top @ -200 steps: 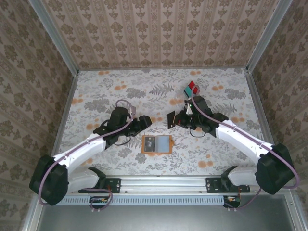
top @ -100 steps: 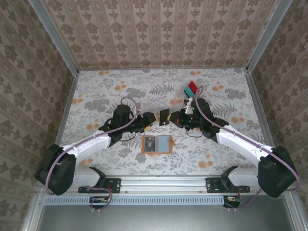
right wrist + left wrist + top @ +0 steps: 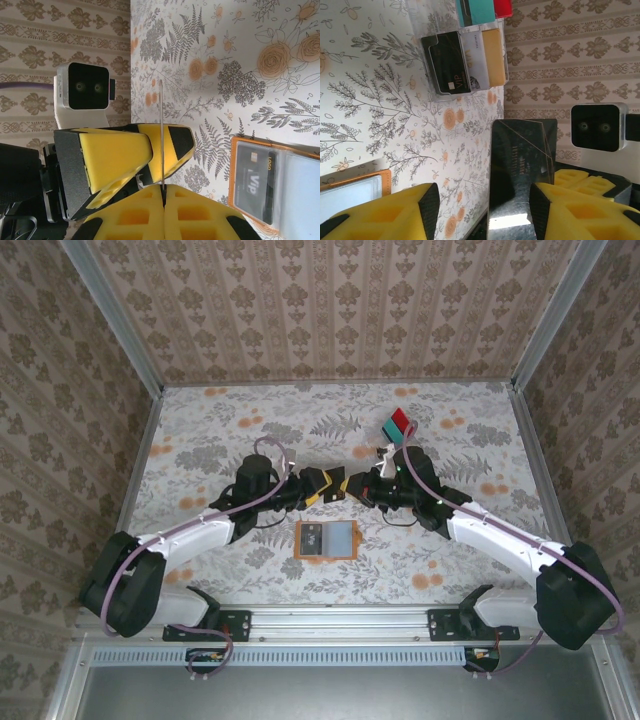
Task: Put the credit cards into the card holder
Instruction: Insert the credit card into the card slot.
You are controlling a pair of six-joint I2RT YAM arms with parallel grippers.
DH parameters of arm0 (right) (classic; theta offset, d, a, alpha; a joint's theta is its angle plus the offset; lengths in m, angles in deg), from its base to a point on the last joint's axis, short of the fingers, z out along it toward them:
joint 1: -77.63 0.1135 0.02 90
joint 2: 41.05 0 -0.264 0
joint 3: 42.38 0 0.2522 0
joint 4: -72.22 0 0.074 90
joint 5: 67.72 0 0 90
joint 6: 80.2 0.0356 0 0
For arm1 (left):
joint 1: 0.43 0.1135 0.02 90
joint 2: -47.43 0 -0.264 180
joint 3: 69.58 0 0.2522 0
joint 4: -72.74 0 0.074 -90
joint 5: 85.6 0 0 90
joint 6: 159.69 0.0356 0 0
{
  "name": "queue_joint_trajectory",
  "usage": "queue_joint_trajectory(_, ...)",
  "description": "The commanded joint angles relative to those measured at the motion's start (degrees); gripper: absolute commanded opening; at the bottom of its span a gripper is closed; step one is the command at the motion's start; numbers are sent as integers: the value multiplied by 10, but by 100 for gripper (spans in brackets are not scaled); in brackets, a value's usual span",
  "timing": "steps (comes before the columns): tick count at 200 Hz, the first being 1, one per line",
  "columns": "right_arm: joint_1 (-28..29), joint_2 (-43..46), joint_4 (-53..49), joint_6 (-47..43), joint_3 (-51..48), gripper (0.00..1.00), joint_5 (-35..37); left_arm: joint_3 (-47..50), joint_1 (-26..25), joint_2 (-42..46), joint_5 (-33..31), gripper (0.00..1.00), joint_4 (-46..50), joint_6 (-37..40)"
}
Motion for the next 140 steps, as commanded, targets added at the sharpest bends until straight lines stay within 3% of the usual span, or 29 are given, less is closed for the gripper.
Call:
queue_joint_trajectory(1, 4, -2, 15, 9, -11, 7, -3, -4, 2, -4, 18, 52, -27, -9)
queue_joint_trajectory(87, 3, -7, 17, 17, -5, 7, -4, 13, 3, 4, 15, 51, -59, -32)
queue_joint_trajectory(140, 4, 11, 6, 18, -20, 7, 14, 13, 3, -20, 25, 42, -101, -51)
